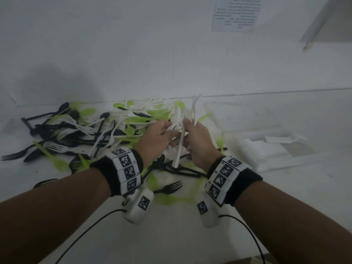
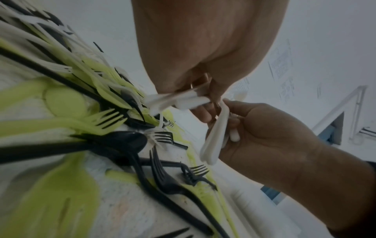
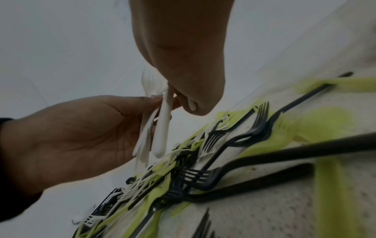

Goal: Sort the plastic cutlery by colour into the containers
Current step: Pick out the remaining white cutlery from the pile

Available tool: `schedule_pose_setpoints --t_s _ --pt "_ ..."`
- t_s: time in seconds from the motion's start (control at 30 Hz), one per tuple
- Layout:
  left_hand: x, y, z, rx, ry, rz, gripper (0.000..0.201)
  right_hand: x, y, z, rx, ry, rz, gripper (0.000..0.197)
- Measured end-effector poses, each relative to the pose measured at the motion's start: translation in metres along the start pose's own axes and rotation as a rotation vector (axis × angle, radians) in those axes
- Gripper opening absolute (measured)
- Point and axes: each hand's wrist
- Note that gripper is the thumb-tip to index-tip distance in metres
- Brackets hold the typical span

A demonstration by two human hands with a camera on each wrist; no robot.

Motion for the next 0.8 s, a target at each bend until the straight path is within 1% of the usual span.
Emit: schedule_pose_setpoints --t_s 0.03,0.1,0.2,0.3,0.37,0.4,0.5,0.57,0.63,0.7,0.73,0.8 --pt "-0.002 -0.001 -0.001 -0.007 -0.005 -0.028 0.014 0.000 0.002 0.001 0.020 -0.003 0.001 0.024" --pt "-0.004 -0.003 -0.005 -0.014 -0.012 -0.071 0.015 0.001 0.007 0.006 0.029 -0.018 0.010 0.023" --pt "-0.008 -0.006 -0.007 -0.038 -0.006 -0.101 0.011 0.001 0.014 0.009 0.039 -0.032 0.069 0.021" --pt "-0.009 -0.002 -0.008 -0.092 0.067 -0.051 0.013 0.010 0.031 0.007 0.047 -0.022 0.248 0.021" --pt "-0.008 0.003 -0.014 -0.094 0.078 -0.035 0.014 0.016 0.044 0.005 0.056 -0.043 0.320 0.023" --pt "-0.008 0.006 -0.016 -0.073 0.074 -0.038 0.014 0.017 0.047 0.005 0.050 -0.052 0.316 0.024" --pt "-0.008 0.005 -0.017 -0.050 0.085 -0.023 0.012 0.011 0.042 0.007 0.002 -0.055 0.217 0.025" --pt "-0.008 0.001 -0.014 -0.043 0.086 -0.018 0.018 0.004 0.031 0.009 -0.007 -0.073 0.127 0.025" --pt "-0.009 -0.005 -0.010 -0.006 0.058 -0.028 0.022 -0.003 0.018 0.010 0.034 -0.092 0.015 0.026" --pt "-0.010 -0.007 -0.007 0.024 0.022 -0.059 0.028 -0.008 0.008 0.011 0.081 -0.081 -0.062 0.025" --pt "-0.009 -0.008 -0.007 0.024 0.014 -0.079 0.030 -0.008 0.005 0.012 0.094 -0.070 -0.072 0.024" --pt "-0.011 -0.007 -0.004 0.009 0.025 -0.121 0.031 -0.007 0.003 0.013 0.101 -0.065 -0.043 0.022"
Point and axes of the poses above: each hand's wrist, its own x-axis towards the middle knuckle, its own y-axis out of the back of the hand, z = x × y, and after that the axes turned 7 degrees about -y, right-handed
